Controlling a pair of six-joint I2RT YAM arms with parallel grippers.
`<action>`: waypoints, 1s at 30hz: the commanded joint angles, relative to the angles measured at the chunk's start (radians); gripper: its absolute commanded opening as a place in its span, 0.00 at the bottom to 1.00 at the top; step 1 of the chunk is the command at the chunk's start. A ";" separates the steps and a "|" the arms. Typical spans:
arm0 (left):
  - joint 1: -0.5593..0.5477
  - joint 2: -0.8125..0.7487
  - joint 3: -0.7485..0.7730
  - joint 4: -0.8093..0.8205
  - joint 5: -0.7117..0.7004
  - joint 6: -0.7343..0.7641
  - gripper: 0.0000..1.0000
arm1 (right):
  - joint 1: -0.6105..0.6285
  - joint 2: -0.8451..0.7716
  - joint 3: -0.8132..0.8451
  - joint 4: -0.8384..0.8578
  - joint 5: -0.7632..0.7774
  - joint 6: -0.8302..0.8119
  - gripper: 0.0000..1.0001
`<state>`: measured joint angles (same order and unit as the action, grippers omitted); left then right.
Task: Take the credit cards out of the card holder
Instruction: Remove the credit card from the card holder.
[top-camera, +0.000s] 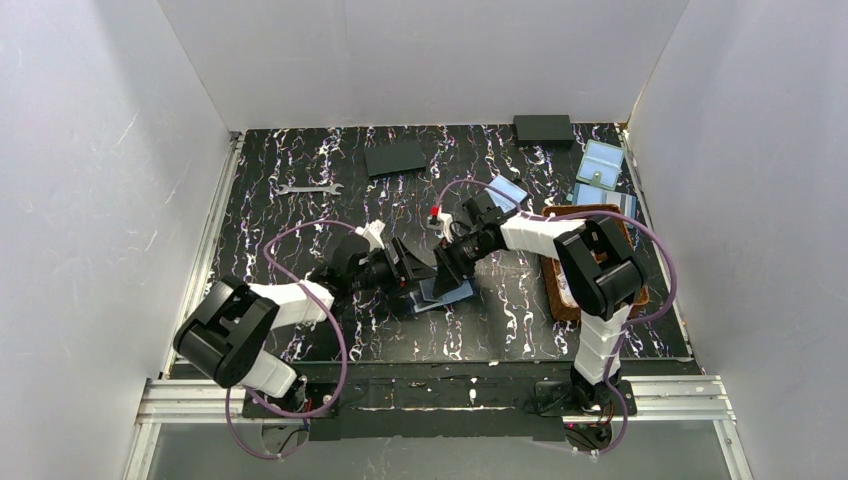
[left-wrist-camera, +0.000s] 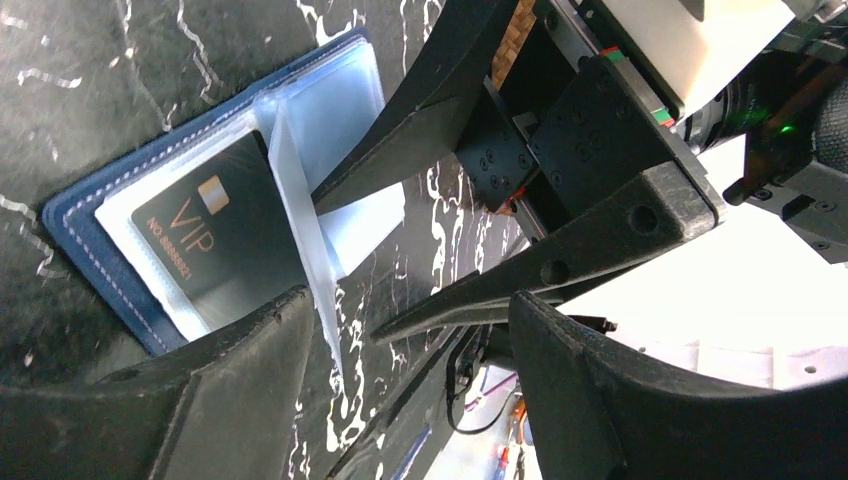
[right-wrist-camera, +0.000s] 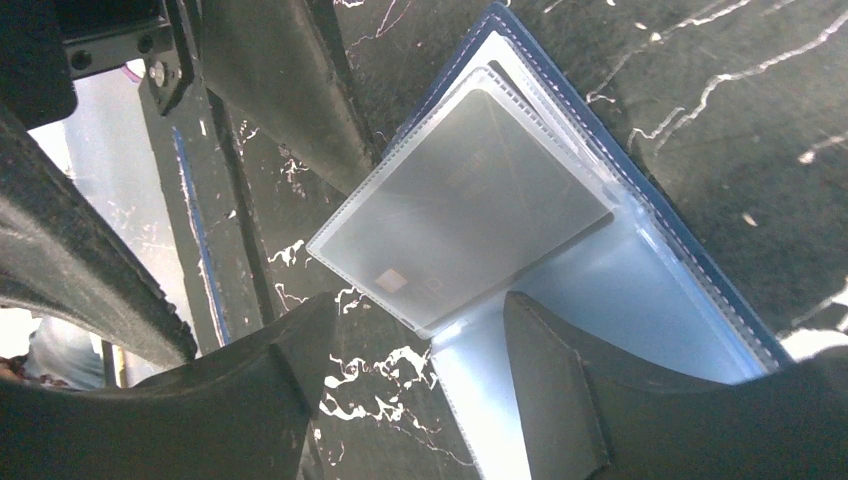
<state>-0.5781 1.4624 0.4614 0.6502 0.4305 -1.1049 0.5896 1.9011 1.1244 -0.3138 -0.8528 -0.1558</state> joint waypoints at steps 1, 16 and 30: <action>0.000 0.061 0.063 0.094 0.035 -0.015 0.69 | -0.041 0.002 -0.001 -0.001 -0.089 0.042 0.74; 0.000 0.239 0.147 0.259 0.047 -0.107 0.51 | -0.113 0.015 -0.030 0.079 -0.179 0.149 0.83; 0.000 0.341 0.215 0.276 0.063 -0.147 0.43 | -0.145 0.009 -0.041 0.110 -0.213 0.195 0.84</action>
<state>-0.5774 1.8034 0.6392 0.9054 0.4862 -1.2488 0.4561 1.9141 1.0954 -0.2344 -1.0336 0.0189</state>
